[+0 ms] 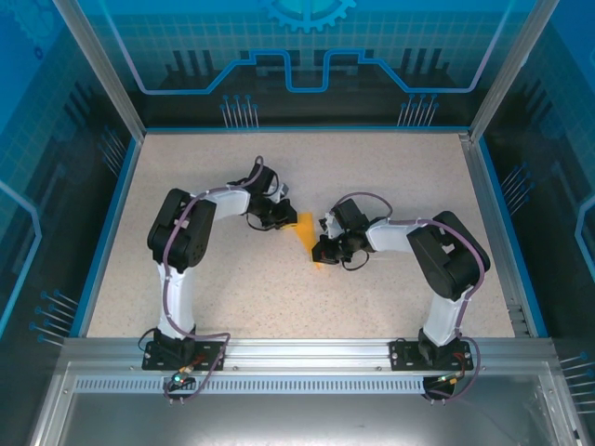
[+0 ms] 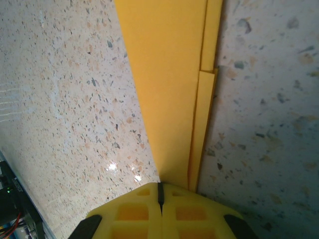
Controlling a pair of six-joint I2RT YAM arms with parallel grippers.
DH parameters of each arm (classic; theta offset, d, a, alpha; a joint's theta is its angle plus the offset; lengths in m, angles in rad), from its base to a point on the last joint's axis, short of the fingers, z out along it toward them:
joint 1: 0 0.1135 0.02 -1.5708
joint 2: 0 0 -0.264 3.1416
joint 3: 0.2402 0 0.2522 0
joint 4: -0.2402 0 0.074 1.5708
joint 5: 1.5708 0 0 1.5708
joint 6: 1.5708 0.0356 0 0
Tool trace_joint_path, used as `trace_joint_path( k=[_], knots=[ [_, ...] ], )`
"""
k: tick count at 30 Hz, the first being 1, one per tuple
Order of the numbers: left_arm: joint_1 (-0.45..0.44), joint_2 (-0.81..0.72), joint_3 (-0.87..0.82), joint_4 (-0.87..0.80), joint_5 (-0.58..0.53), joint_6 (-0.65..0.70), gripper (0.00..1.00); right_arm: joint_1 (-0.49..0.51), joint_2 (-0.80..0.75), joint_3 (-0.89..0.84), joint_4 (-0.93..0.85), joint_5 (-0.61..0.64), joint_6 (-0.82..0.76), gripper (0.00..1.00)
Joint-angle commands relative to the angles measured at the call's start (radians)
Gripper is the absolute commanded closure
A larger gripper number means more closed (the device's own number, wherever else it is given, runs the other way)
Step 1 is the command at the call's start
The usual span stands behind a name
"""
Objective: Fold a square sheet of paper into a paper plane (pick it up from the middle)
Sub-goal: Fold the wing for the fifth time at the center of the table.
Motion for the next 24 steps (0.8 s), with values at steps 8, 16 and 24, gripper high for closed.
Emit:
trace_joint_path(
  k=[8, 16, 24],
  knots=[
    [0.066, 0.087, 0.134, -0.12, -0.209, 0.03, 0.85, -0.001, 0.103, -0.088, -0.246, 0.149, -0.005, 1.0],
    [0.077, 0.08, 0.224, -0.192, -0.256, 0.052, 0.82, -0.001, 0.078, -0.078, -0.234, 0.129, -0.002, 0.99],
    [0.076, -0.073, 0.204, -0.214, -0.275, 0.02, 0.73, 0.004, -0.139, 0.034, -0.185, 0.065, -0.002, 0.78]
  ],
)
